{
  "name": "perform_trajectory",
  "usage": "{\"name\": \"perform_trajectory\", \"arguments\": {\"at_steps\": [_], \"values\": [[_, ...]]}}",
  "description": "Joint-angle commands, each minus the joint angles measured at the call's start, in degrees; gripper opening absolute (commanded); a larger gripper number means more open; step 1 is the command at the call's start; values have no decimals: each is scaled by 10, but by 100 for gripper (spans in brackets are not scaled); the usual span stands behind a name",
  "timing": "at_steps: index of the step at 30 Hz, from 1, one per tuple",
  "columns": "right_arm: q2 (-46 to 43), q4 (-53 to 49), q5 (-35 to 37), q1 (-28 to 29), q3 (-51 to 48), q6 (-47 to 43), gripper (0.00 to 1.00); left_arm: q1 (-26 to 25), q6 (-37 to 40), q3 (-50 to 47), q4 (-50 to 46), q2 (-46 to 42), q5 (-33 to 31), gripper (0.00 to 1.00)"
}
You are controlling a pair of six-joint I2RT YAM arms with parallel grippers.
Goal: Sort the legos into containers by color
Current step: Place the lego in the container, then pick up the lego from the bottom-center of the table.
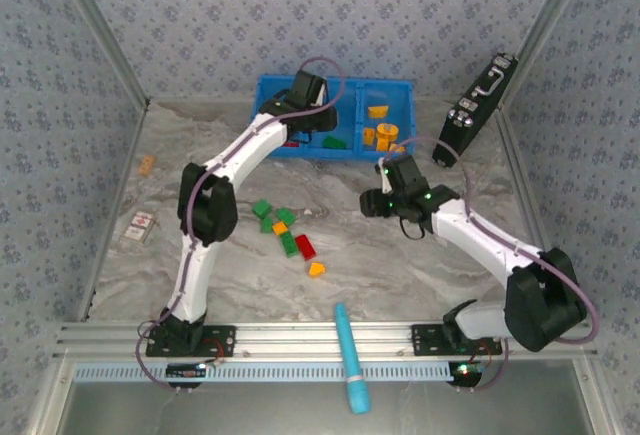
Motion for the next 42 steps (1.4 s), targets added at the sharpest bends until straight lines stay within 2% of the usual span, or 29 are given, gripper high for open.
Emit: {"name": "perform_trajectory", "arguments": {"at_steps": [1,4,7,12,16,21,28,31,36,42], "values": [[-28,29,-26,43,-37,30,62,-5,3,109,-10,66,17,23],[-39,29,-35,84,-57,34,64,-7,3,201,-48,129,21,26],[-55,26,-32,122,-77,44,66,-7,2,247,-64,170,25,30],[-73,32,-33,159,-99,71,69,-7,-2,247,-62,190,27,38],[-66,48,-46,167,-101,67,71,-6,4,247,-70,189,30,51],[-38,60,-79,169,-87,52,73,-6,28,247,-74,160,41,52],[27,70,-97,207,-60,61,75,-1,104,242,-115,52,33,55],[55,71,-97,227,-43,68,77,3,144,209,-127,-16,17,57],[107,45,-84,257,0,73,80,5,200,65,-89,-162,-28,61],[178,-28,-8,297,63,28,80,15,220,-159,-22,-328,-95,66]]}}
